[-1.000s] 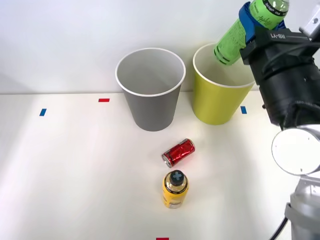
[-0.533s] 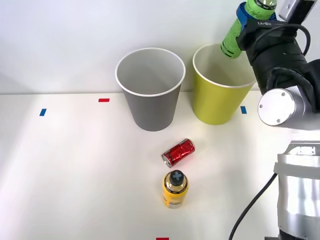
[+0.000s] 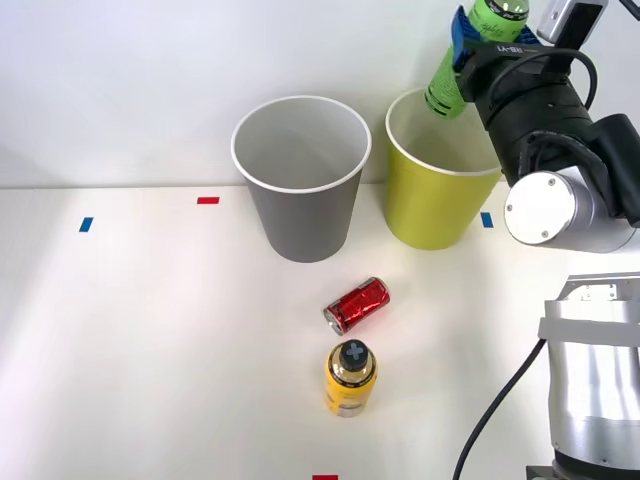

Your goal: Put cans in the gray bin, plastic bottles in the light green bin

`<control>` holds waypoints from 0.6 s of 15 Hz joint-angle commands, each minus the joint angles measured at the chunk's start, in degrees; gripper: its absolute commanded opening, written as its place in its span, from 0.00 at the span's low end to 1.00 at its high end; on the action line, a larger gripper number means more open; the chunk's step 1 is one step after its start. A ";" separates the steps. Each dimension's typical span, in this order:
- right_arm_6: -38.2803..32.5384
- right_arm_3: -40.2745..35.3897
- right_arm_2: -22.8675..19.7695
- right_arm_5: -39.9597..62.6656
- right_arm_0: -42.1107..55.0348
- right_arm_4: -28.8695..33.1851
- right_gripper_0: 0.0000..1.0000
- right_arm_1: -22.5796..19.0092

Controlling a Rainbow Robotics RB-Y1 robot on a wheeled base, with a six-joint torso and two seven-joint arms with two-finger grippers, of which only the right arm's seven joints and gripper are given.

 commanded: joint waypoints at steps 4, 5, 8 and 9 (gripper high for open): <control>0.26 0.09 -0.01 -0.89 -0.07 -0.12 1.00 1.38; 0.26 0.00 -0.01 -1.24 0.02 -0.03 1.00 1.47; 0.52 0.00 -0.01 -1.50 0.02 -0.03 1.00 1.47; 0.61 0.09 -0.01 -1.77 0.10 -0.03 1.00 1.47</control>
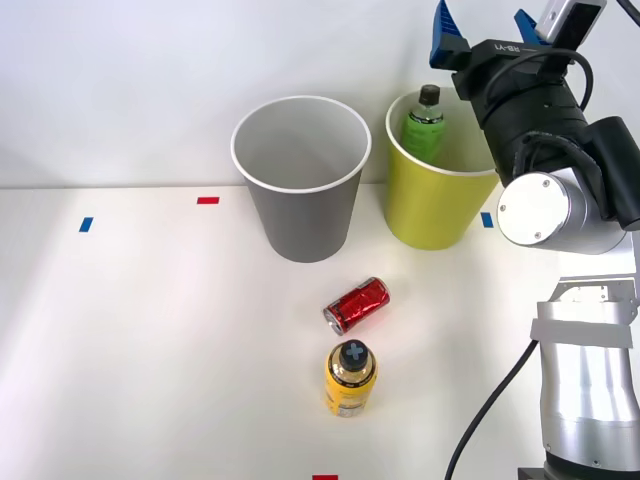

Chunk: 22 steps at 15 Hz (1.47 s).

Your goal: Put cans in the gray bin, plastic bottles in the light green bin

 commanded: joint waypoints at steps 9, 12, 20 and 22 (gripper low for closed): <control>0.73 -10.92 5.71 -6.17 11.97 -6.49 1.00 -2.23; 0.46 -19.80 8.78 -8.55 23.57 -7.01 1.00 -3.63; 1.69 -24.72 13.71 -21.56 46.16 -7.01 1.00 -6.62; 2.13 -24.72 14.94 -24.10 50.82 -6.66 1.00 -7.06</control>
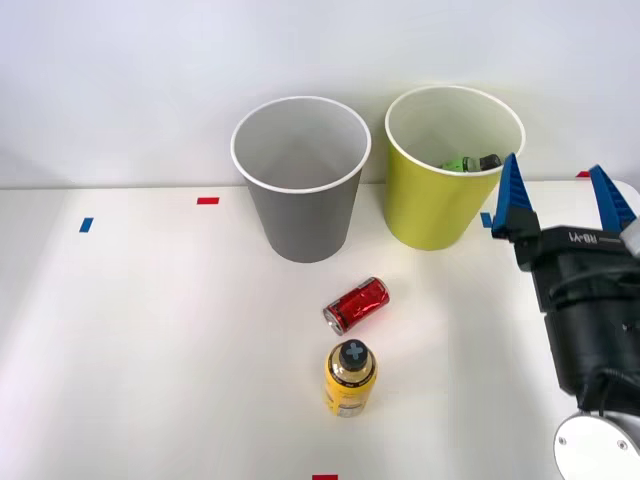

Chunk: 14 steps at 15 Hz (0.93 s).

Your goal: Put cans in the gray bin, plastic bottles in the light green bin

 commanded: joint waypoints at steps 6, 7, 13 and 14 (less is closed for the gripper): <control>1.83 -0.19 4.82 -3.90 14.41 3.73 1.00 -2.87; 2.27 -0.19 5.26 -3.90 15.64 4.17 1.00 -3.75; 2.71 -0.19 4.90 -4.07 20.03 7.51 1.00 -6.39; 3.06 -0.19 4.73 -3.99 21.00 8.30 1.00 -5.33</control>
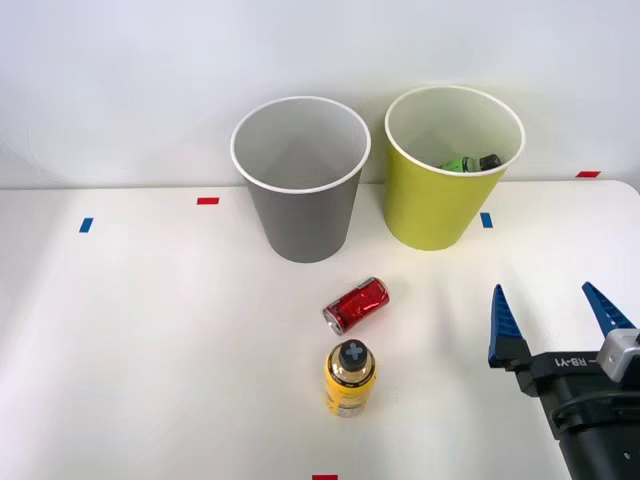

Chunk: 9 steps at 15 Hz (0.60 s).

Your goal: Put cans in the gray bin, plastic bottles in the light green bin

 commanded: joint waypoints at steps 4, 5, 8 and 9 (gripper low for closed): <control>1.04 0.01 -1.40 0.04 4.26 3.27 1.00 2.60; 1.13 0.01 -1.40 0.04 4.35 3.53 1.00 3.30; 0.34 0.01 -1.93 0.04 6.98 4.94 1.00 4.88; -0.10 0.01 -1.93 0.04 8.13 5.55 1.00 5.32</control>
